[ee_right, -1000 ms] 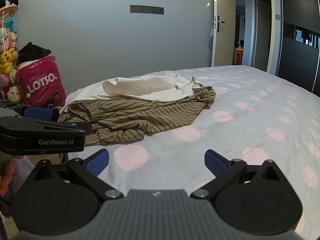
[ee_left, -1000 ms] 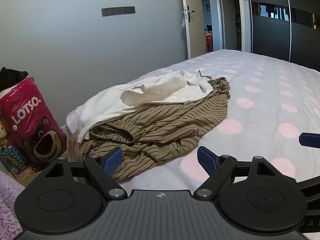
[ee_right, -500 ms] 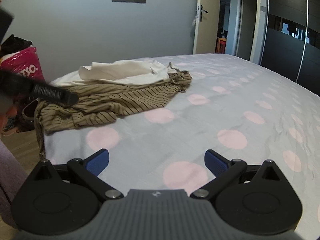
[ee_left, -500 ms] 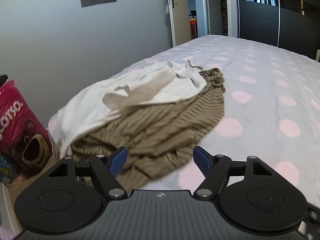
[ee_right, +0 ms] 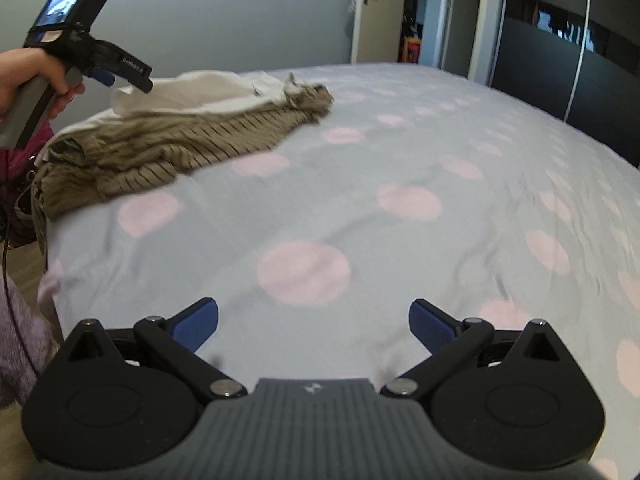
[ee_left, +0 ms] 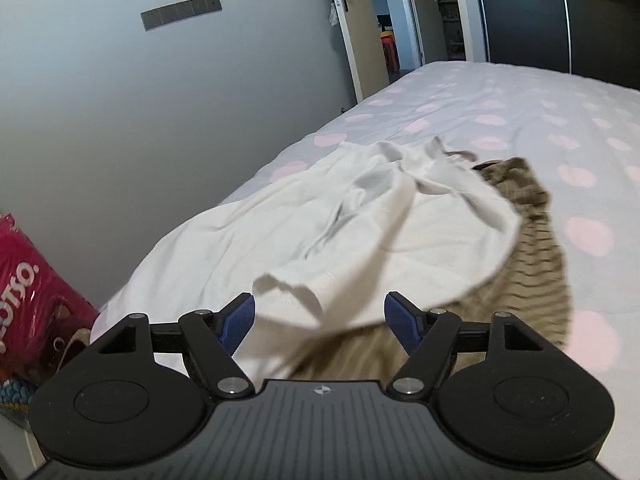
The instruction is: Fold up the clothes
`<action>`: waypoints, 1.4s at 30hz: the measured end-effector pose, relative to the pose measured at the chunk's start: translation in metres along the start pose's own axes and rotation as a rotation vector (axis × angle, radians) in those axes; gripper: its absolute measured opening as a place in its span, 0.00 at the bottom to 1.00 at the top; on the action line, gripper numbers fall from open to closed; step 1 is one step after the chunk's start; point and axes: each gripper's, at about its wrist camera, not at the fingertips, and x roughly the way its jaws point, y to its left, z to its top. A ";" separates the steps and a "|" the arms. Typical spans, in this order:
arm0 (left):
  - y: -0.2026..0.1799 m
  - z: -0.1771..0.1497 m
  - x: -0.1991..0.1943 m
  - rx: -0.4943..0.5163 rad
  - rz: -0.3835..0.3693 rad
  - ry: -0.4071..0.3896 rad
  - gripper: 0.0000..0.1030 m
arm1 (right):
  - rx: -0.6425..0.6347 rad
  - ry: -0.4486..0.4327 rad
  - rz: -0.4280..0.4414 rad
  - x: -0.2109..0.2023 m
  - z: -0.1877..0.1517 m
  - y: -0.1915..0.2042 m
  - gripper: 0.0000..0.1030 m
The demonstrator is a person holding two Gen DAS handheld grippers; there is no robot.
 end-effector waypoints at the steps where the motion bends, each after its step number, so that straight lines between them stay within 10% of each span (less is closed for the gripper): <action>1: 0.000 0.000 0.009 0.010 0.004 0.007 0.69 | 0.003 0.009 -0.003 0.001 -0.002 -0.002 0.99; 5: 0.000 0.005 0.035 0.025 0.020 0.025 0.61 | 0.011 0.037 -0.015 0.005 -0.012 -0.008 0.99; 12: 0.003 0.018 0.048 0.053 -0.014 0.045 0.10 | 0.016 0.076 -0.010 0.005 -0.028 -0.011 0.99; 27: -0.102 0.051 -0.108 0.246 -0.380 -0.199 0.04 | 0.003 -0.020 -0.028 -0.023 -0.020 -0.012 0.99; 42: -0.180 -0.003 -0.259 0.410 -0.901 -0.343 0.03 | 0.129 -0.083 -0.138 -0.066 -0.016 -0.047 0.99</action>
